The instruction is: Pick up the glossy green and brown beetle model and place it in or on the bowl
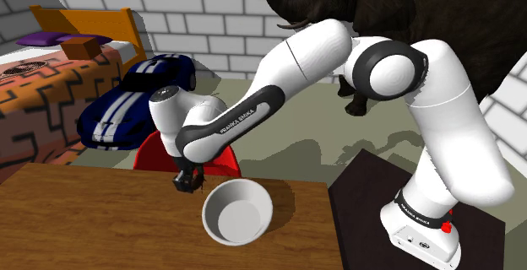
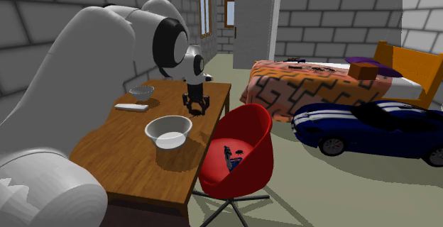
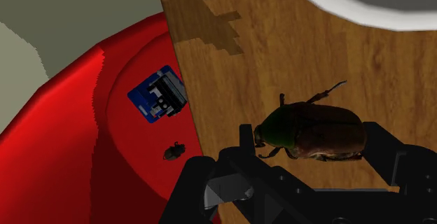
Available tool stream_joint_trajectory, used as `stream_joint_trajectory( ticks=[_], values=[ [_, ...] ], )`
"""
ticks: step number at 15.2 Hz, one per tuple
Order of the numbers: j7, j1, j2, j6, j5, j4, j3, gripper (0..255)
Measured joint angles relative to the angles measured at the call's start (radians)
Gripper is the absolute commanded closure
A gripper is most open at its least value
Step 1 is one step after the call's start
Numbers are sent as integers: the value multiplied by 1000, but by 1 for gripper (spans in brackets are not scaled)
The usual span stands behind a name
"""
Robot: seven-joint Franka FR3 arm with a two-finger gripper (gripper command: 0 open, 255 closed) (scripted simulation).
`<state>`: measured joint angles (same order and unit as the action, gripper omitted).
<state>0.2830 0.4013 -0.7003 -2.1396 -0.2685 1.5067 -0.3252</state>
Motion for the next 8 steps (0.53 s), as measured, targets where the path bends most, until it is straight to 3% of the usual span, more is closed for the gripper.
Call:
stream_joint_trajectory(
  ticks=[8],
  values=[
    [-12, -8, 57, 75, 20, -19, -14, 255]
  ],
)
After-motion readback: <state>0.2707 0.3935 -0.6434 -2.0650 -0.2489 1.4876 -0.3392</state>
